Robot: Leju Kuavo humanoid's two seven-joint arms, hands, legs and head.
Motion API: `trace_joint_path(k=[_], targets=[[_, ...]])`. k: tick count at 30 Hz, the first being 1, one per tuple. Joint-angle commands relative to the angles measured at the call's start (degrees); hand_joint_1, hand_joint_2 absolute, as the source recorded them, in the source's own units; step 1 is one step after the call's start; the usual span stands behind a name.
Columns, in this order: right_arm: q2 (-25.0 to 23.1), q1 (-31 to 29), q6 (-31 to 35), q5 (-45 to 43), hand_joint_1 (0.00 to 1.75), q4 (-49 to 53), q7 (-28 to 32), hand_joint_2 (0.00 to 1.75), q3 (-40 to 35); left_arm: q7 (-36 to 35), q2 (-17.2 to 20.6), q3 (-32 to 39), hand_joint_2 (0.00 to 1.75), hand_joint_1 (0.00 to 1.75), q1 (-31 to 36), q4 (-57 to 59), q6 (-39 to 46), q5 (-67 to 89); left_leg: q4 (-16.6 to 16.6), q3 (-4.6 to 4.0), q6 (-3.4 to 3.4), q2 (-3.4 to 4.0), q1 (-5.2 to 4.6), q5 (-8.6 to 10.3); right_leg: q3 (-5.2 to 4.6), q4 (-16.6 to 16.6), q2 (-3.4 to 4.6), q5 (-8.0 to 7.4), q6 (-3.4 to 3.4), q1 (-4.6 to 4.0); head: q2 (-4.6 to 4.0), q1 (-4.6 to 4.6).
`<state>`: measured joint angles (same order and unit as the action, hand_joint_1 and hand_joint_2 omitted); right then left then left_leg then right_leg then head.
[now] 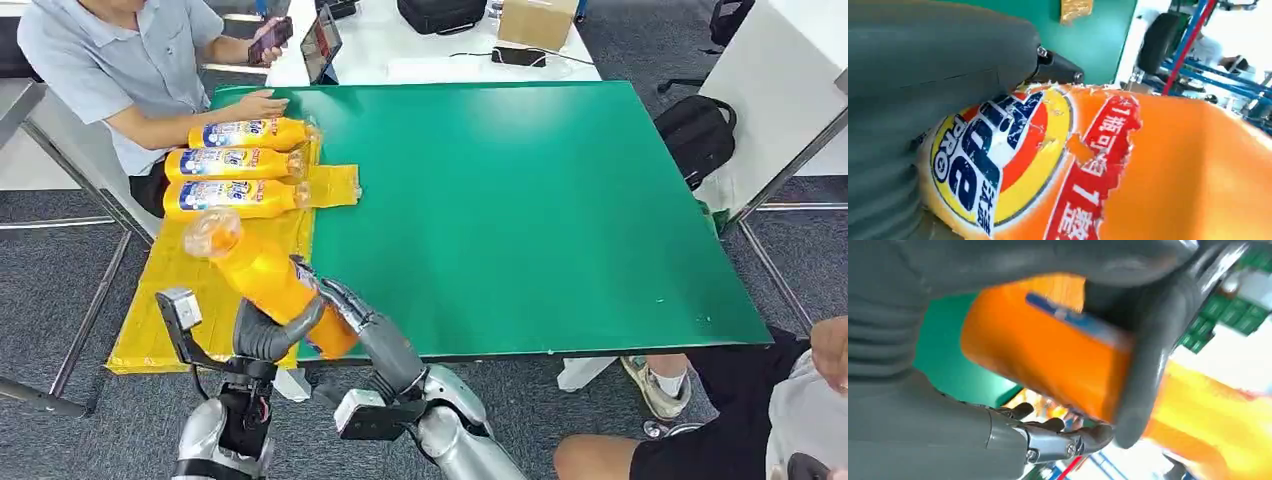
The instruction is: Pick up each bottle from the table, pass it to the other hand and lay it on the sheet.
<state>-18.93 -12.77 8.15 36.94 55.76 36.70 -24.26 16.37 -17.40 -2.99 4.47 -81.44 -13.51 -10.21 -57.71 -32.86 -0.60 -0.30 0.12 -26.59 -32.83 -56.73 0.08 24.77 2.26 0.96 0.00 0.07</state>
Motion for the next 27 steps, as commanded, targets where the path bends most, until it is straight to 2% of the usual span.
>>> trace_joint_path(k=[1,6,10,11,13,14,15,18,21,24,27], targets=[[-0.2,3.3,1.0,0.9,0.0,0.5,0.9,0.0,-2.4,-2.1,2.6,2.9,1.75,1.75,7.3,9.2,11.1,16.7,0.1,0.24,0.05,-0.08,0.06,-0.05,0.28,0.1,-0.1,0.08,-0.12,-0.08,0.0,0.0],[1.1,4.5,4.4,2.9,0.0,1.5,2.0,0.0,-6.6,-3.1,6.0,9.6,1.75,1.75,16.5,19.2,13.5,24.8,0.1,0.21,0.11,-0.21,0.08,0.05,0.3,0.1,-0.22,0.02,-0.18,-0.09,0.0,-0.02],[1.9,4.8,5.8,3.4,0.0,-0.6,2.9,0.0,-9.0,-2.3,6.6,12.0,1.75,1.75,22.1,24.1,16.3,30.6,0.1,0.14,0.11,0.07,0.07,0.04,0.13,0.0,0.03,-0.04,-0.19,-0.09,0.0,-0.2],[1.9,4.8,5.8,3.3,0.0,-0.6,3.0,0.0,-9.1,-1.9,7.1,10.9,1.75,1.75,22.5,23.9,18.7,34.3,0.1,0.08,0.09,-0.21,0.07,0.09,0.11,0.0,-0.24,-0.08,-0.28,-0.1,0.0,-0.07],[2.7,4.9,5.7,4.0,0.0,1.0,3.1,0.0,-10.6,-2.2,7.7,7.8,1.75,1.75,24.8,24.6,23.8,46.0,0.0,0.01,0.12,-0.18,0.1,0.16,0.05,0.0,-0.2,-0.09,-0.24,-0.15,0.0,-0.11],[3.1,5.1,5.3,4.1,0.0,2.5,2.9,0.0,-11.2,-4.3,8.9,4.2,1.75,1.75,26.2,26.1,29.0,57.8,0.0,0.04,0.12,-0.16,0.11,0.14,0.1,0.0,-0.19,-0.08,-0.25,-0.15,0.0,-0.07],[3.3,5.3,4.0,3.6,0.0,3.4,2.5,0.0,-11.6,-6.5,9.4,2.9,1.75,1.75,27.5,28.7,30.7,64.0,0.0,-0.03,0.11,-0.13,0.11,0.14,0.03,0.0,-0.16,-0.09,-0.23,-0.16,0.0,-0.13],[3.6,5.4,2.4,3.3,0.0,3.3,2.3,0.0,-13.4,-6.0,8.9,7.3,1.75,1.75,32.2,40.1,30.0,64.7,0.0,0.06,0.13,-0.23,0.14,0.13,0.15,0.0,-0.3,-0.04,-0.29,-0.2,0.0,-0.09],[3.7,5.3,2.2,2.4,0.0,2.1,2.8,0.0,-14.4,-5.6,10.3,7.3,1.75,1.75,35.4,47.9,32.8,69.6,0.1,0.15,0.13,-0.14,0.1,0.14,0.21,0.1,-0.18,-0.07,-0.27,-0.14,0.0,-0.09],[3.9,5.0,2.2,1.5,0.0,1.0,3.1,0.0,-14.4,-10.4,12.6,1.0,1.75,1.75,37.0,53.4,34.5,83.8,0.1,0.21,0.16,-0.04,0.15,0.12,0.25,0.1,-0.09,-0.09,-0.31,-0.2,0.0,-0.09],[3.9,4.4,0.8,0.0,0.0,0.0,3.3,0.0,-14.6,-15.3,13.5,-2.9,1.75,1.75,38.8,59.6,30.4,91.1,0.1,0.15,0.15,-0.17,0.11,0.14,0.21,0.0,-0.23,-0.05,-0.29,-0.16,0.0,-0.11]])
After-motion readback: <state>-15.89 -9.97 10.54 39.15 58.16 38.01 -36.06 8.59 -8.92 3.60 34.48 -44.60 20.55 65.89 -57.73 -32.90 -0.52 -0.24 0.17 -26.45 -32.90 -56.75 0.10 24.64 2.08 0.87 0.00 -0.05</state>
